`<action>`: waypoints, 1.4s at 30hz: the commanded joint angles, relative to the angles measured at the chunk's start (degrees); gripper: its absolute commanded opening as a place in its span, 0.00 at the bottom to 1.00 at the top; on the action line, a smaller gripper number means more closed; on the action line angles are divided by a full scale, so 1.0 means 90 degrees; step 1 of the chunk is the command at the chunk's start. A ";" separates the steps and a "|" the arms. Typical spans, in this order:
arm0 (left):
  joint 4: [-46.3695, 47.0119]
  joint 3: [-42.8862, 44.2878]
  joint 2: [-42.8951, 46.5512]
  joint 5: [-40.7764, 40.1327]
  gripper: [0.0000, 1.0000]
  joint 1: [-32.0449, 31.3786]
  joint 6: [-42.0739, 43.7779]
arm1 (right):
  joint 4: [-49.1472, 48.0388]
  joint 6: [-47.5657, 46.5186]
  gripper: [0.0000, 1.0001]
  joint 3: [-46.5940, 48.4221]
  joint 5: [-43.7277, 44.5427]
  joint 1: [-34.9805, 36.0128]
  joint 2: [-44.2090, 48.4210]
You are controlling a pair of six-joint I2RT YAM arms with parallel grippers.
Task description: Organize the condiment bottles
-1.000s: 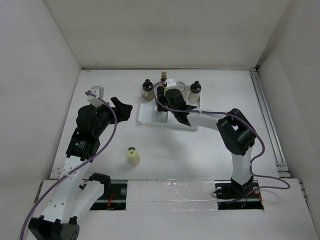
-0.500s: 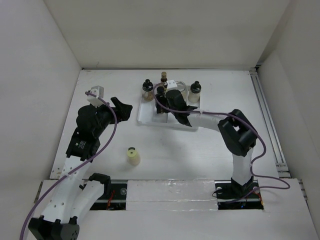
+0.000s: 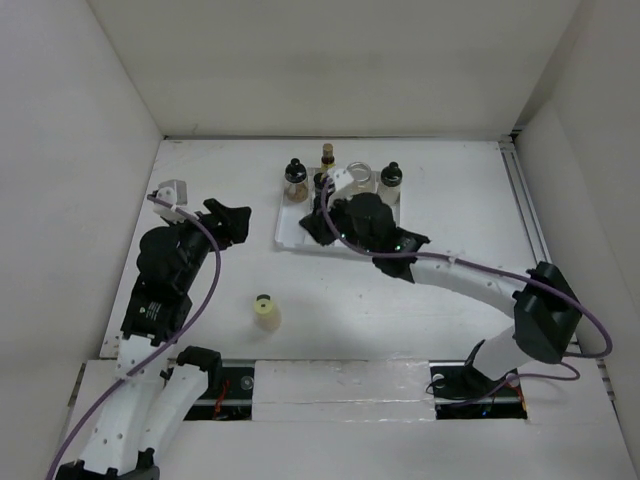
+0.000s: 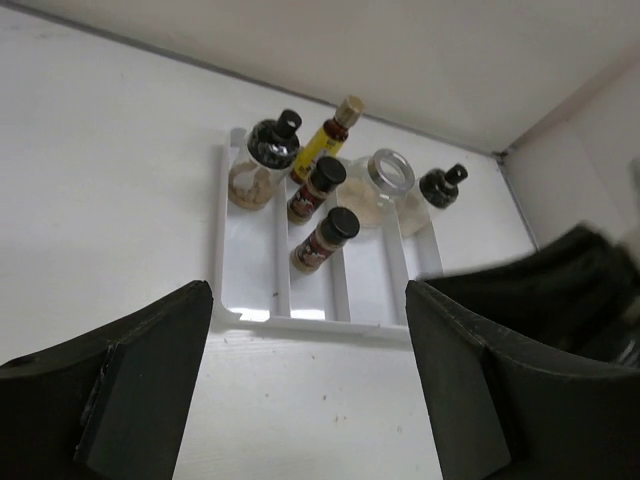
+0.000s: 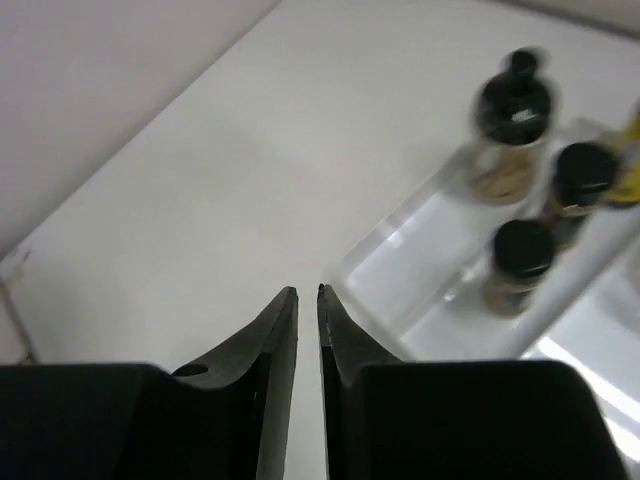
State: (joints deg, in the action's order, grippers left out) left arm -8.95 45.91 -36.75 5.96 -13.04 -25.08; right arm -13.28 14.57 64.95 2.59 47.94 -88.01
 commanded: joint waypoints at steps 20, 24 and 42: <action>0.0282 0.0163 0.0431 -0.0603 0.75 0.0013 -0.0133 | 0.0519 -0.0759 0.87 0.0450 -0.0063 0.2368 -0.2085; 0.0282 0.0104 0.0431 -0.0603 0.75 0.0013 -0.0133 | 0.0207 -0.0759 0.84 0.0586 -0.0122 0.2426 -0.2175; 0.0282 0.0104 0.0431 -0.0603 0.75 0.0013 -0.0133 | -0.0546 -0.0457 0.45 0.0450 0.0268 0.2554 -0.1990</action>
State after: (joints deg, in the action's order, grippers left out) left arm -8.45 46.22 -33.23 0.97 -13.04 -26.00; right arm -13.50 9.54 67.81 3.49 69.84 -108.20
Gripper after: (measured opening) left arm 0.743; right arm 0.581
